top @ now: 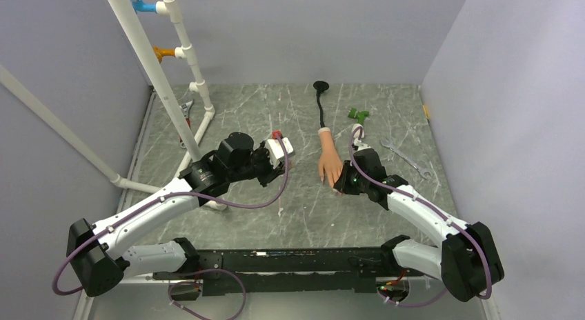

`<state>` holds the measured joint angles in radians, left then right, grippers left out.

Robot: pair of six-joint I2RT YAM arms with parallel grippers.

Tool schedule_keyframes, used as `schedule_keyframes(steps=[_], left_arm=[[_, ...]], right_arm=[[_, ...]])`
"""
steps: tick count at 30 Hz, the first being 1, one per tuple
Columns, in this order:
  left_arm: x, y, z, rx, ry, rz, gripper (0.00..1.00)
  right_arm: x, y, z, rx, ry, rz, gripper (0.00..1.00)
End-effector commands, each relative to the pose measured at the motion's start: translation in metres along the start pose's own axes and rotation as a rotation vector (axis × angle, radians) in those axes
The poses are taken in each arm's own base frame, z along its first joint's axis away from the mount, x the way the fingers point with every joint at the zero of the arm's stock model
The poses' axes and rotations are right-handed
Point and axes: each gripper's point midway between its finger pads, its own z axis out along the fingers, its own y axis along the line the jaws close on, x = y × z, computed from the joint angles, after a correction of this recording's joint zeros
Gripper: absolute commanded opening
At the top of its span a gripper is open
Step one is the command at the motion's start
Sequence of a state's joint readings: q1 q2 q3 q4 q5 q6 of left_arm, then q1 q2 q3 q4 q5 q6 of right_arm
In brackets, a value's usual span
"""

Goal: Paint the nails
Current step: Paint the nail polish on the nail.

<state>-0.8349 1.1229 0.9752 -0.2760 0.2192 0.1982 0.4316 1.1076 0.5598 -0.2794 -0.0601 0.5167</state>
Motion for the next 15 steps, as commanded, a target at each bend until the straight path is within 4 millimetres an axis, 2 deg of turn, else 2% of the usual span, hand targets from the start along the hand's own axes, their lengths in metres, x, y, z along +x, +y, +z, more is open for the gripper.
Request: schedule_keyframes(steps=[1, 6, 15], left_arm=[[-0.0248, 0.0037, -0.0061, -0.017, -0.066, 0.028, 0.00], [-0.0261, 0.0036, -0.0068, -0.017, -0.070, 0.029, 0.00], [-0.0258, 0.0031, -0.0068, -0.015, -0.069, 0.029, 0.00]], right_arm=[[-0.0001, -0.0017, 0.0003, 0.006, -0.006, 0.019, 0.00], [0.0029, -0.0080, -0.0017, 0.037, -0.007, 0.037, 0.00], [0.0003, -0.0072, -0.0041, 0.034, -0.023, 0.041, 0.00]])
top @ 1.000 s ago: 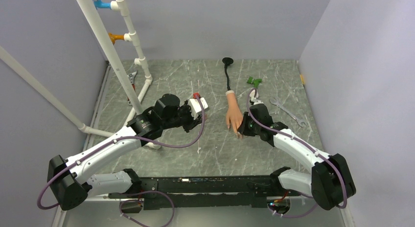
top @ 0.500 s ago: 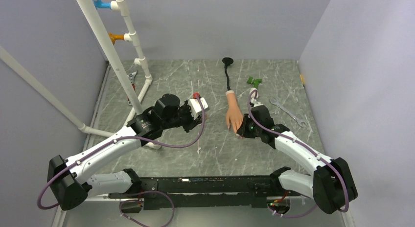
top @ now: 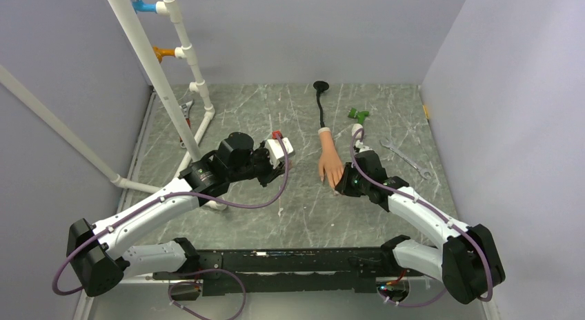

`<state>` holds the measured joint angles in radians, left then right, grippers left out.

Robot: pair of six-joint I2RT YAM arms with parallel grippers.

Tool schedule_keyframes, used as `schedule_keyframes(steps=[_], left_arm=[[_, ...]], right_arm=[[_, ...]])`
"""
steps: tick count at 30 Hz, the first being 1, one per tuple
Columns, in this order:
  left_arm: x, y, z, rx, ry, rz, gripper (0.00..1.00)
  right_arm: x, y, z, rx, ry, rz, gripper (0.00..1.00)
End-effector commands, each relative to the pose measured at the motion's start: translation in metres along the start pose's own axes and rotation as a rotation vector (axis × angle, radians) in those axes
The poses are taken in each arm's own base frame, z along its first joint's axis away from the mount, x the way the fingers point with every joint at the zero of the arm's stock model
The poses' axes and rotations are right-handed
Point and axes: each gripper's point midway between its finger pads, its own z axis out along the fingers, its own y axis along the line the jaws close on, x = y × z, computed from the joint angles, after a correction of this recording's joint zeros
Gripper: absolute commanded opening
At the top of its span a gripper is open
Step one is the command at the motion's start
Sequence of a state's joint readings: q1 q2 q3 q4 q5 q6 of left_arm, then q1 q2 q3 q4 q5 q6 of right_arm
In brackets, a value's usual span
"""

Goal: Paint the nails
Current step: Paint the nail polish on the nail.

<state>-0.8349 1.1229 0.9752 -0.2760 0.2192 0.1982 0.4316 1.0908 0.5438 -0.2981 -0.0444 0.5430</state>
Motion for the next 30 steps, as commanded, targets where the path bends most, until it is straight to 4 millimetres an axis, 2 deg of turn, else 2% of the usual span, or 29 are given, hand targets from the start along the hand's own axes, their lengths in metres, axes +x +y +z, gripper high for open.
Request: schedule_keyframes(steps=[1, 14, 30], left_arm=[[-0.026, 0.003, -0.007, -0.015, -0.069, 0.029, 0.00], [-0.026, 0.004, -0.008, -0.019, -0.071, 0.031, 0.00], [-0.025, 0.003, -0.007, -0.016, -0.067, 0.033, 0.00]], right_arm=[[-0.007, -0.002, -0.002, 0.014, -0.034, 0.015, 0.00], [-0.020, -0.007, -0.002, 0.055, -0.095, 0.039, 0.00], [-0.032, 0.008, 0.002, -0.002, -0.103, 0.029, 0.00]])
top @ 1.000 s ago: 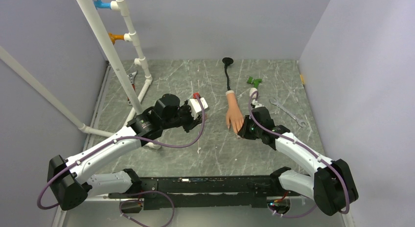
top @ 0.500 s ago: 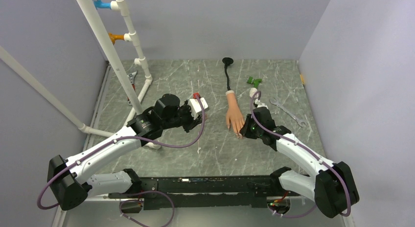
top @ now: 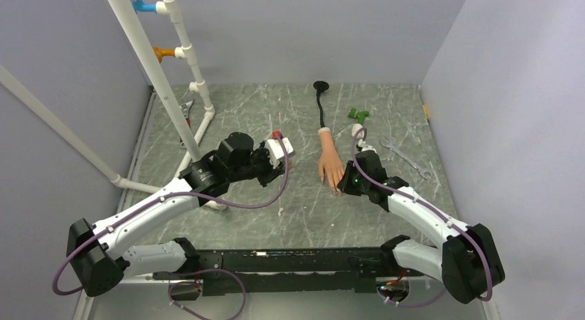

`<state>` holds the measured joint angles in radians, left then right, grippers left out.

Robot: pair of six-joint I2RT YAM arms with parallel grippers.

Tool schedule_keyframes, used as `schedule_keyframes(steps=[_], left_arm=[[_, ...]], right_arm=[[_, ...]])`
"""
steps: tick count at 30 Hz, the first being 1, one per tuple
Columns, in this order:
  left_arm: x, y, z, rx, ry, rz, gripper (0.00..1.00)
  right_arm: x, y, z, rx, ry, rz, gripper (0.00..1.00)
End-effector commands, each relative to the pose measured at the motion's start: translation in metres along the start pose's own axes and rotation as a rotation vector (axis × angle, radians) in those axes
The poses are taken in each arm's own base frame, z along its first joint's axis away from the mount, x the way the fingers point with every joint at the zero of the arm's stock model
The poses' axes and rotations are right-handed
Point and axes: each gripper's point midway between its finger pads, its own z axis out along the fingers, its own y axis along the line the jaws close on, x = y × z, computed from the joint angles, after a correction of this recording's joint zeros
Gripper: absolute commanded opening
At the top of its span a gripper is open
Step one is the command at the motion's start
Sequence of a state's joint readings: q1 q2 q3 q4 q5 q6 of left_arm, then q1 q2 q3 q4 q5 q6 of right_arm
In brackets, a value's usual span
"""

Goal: Paint the nails
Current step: Paint the nail polish on the nail.

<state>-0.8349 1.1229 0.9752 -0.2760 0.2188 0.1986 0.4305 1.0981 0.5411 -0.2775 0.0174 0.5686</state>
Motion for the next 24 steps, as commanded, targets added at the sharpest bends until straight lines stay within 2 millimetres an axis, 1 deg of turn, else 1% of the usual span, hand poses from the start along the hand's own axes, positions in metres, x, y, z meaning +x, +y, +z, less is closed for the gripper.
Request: schedule_keyframes(steps=[1, 15, 24], left_arm=[[-0.025, 0.003, -0.007, -0.015, -0.066, 0.034, 0.00], [-0.026, 0.004, -0.007, -0.018, -0.067, 0.036, 0.00], [-0.027, 0.004, -0.009, -0.021, -0.070, 0.038, 0.00]], right_arm=[[-0.024, 0.017, -0.001, -0.052, -0.063, 0.005, 0.00], [-0.036, 0.023, -0.003, -0.058, -0.082, -0.003, 0.00], [-0.037, 0.024, 0.002, -0.055, -0.071, -0.007, 0.00]])
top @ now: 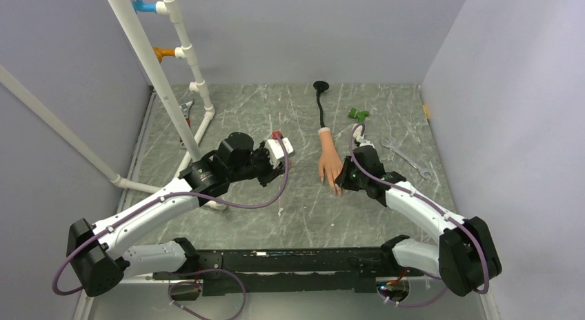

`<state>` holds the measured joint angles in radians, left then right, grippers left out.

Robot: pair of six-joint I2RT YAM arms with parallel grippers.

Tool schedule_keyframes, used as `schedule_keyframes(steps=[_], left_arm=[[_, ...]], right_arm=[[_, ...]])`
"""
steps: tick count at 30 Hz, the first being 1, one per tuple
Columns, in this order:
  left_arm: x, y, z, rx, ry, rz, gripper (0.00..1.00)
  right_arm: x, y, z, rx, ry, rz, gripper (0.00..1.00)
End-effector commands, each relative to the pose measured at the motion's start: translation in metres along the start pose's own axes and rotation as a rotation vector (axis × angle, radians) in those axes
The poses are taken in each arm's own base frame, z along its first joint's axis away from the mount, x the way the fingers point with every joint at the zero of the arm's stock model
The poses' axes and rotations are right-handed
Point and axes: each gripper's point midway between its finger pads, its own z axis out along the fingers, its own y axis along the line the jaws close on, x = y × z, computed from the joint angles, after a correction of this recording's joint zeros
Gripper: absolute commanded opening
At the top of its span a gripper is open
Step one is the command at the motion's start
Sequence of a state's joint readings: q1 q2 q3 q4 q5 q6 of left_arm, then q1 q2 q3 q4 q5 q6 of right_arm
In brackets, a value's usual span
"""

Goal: Paint the nails
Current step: Paint the nail polish on the nail.

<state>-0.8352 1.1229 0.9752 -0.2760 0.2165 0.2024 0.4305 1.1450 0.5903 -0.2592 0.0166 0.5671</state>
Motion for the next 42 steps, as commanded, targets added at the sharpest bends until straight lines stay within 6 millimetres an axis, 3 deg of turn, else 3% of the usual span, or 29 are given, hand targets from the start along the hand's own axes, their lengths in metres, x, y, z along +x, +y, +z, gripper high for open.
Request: schedule_keyframes(steps=[1, 42], left_arm=[[-0.027, 0.004, -0.009, -0.018, -0.071, 0.034, 0.00], [-0.027, 0.003, -0.010, -0.019, -0.072, 0.039, 0.00]], right_arm=[[-0.022, 0.014, -0.001, -0.042, -0.051, -0.008, 0.00], [0.016, -0.006, -0.011, -0.009, 0.025, 0.015, 0.00]])
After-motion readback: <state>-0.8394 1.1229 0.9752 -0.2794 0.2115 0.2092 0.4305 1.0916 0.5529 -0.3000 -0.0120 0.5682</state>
